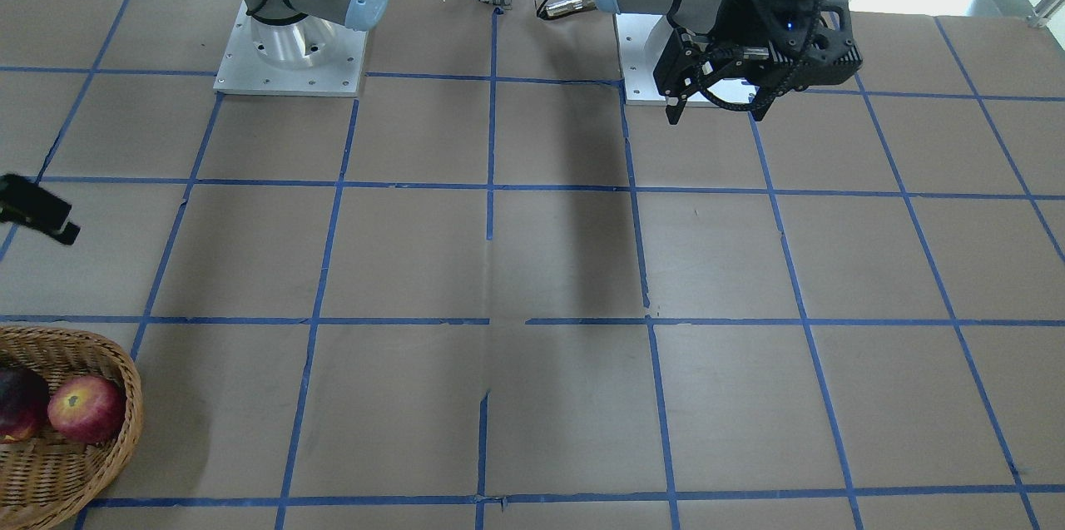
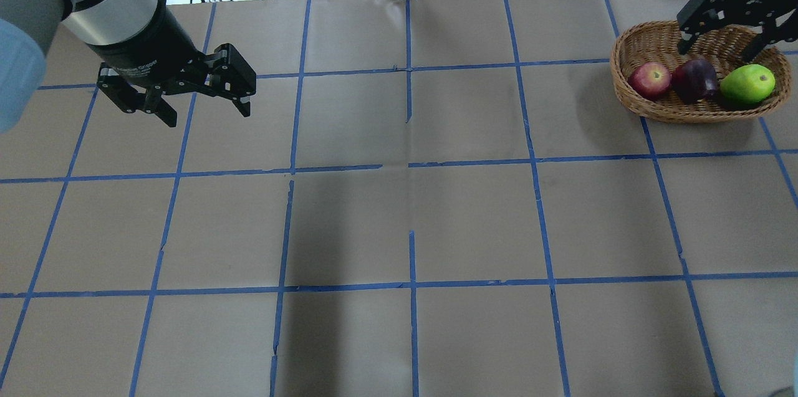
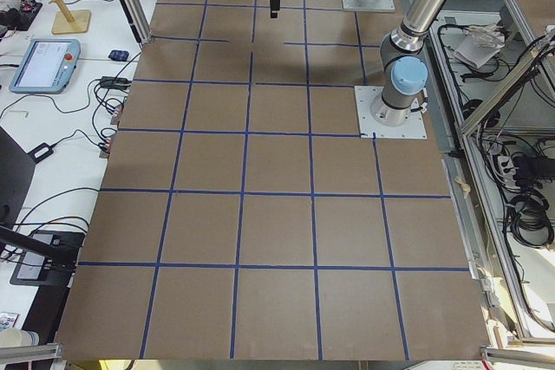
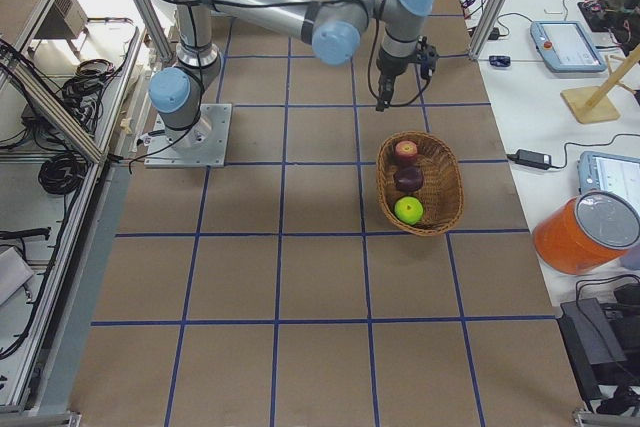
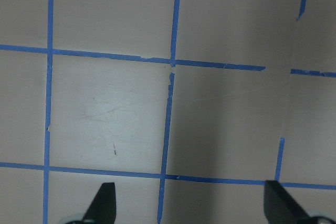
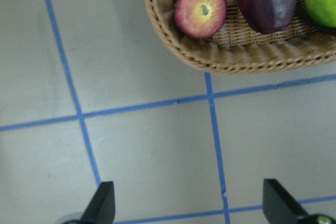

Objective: Put all apples into basket
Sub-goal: 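Open the right gripper and lift it out of the basket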

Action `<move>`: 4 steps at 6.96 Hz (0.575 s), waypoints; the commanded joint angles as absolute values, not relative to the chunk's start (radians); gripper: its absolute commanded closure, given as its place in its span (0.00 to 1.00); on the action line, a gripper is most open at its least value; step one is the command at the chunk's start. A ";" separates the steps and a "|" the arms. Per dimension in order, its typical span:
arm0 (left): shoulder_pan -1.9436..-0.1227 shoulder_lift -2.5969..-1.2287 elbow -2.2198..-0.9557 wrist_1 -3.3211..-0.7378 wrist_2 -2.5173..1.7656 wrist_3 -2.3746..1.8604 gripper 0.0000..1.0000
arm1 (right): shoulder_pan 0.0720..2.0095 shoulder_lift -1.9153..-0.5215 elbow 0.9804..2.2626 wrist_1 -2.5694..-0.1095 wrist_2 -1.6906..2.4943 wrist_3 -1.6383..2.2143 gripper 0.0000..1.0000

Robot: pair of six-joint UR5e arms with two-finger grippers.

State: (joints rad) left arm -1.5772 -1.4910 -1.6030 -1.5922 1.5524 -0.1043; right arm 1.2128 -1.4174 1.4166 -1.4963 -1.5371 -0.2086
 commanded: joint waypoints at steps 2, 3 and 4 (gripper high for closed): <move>-1.578 -1.491 -1.603 -1.592 1.552 -0.104 0.00 | 1.362 -1.647 1.513 -1.388 -1.532 -0.136 0.00; -1.578 -1.491 -1.603 -1.592 1.552 -0.104 0.00 | 1.417 -1.654 1.579 -1.485 -1.532 -0.076 0.00; -1.578 -1.491 -1.603 -1.592 1.552 -0.104 0.00 | 1.471 -1.655 1.613 -1.533 -1.546 -0.033 0.00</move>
State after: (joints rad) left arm -1.5783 -1.4910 -1.6030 -1.5923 1.5524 -0.1042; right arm 1.4052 -1.6458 1.5598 -1.4672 -1.5360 -0.0900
